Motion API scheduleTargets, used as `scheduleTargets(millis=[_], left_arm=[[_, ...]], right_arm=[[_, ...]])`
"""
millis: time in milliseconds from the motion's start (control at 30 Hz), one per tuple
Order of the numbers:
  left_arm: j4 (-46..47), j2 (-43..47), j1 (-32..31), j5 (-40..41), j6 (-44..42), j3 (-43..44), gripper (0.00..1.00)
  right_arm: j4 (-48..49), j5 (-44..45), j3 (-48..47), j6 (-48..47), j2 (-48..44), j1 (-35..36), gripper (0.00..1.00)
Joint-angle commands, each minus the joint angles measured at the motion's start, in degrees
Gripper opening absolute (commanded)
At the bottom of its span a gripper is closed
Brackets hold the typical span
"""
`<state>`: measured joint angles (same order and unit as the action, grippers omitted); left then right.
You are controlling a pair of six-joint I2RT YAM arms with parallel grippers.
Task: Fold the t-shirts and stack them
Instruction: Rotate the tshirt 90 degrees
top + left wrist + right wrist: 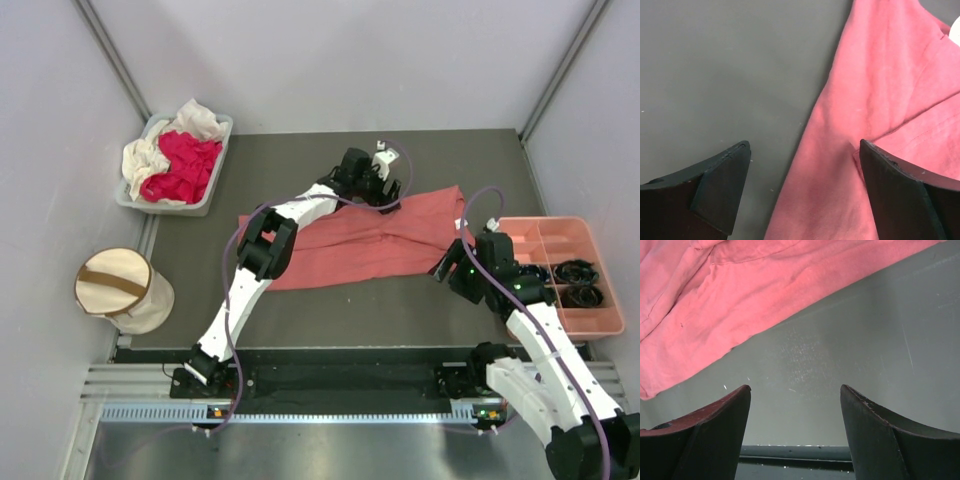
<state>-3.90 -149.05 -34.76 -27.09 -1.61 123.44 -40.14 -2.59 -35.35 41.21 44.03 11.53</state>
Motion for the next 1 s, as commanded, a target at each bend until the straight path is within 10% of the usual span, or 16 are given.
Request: scheduleTargets(millis=[0, 233, 533, 833, 967], left_arm=[[-2.9, -1.0, -0.6, 0.9, -2.0, 2.2, 0.89], [-2.9, -1.3, -1.2, -0.3, -1.5, 2.4, 0.67], [-0.3, -1.3, -1.7, -6.0, 1.4, 0.5, 0.64], [-0.2, -2.0, -1.8, -2.1, 3.6, 1.5, 0.01], [-0.6, -2.7, -1.7, 2.6, 5.7, 2.7, 0.00]], right_arm=[[-0.1, 0.6, -2.2, 0.4, -1.1, 0.7, 0.72], [-0.6, 1.1, -1.8, 0.5, -1.4, 0.7, 0.73], [-0.2, 1.0, -0.6, 0.7, -1.8, 0.7, 0.73], [-0.6, 1.3, -0.5, 0.6, -2.4, 0.7, 0.73], [-0.9, 1.2, -0.2, 0.7, -2.8, 0.7, 0.73]])
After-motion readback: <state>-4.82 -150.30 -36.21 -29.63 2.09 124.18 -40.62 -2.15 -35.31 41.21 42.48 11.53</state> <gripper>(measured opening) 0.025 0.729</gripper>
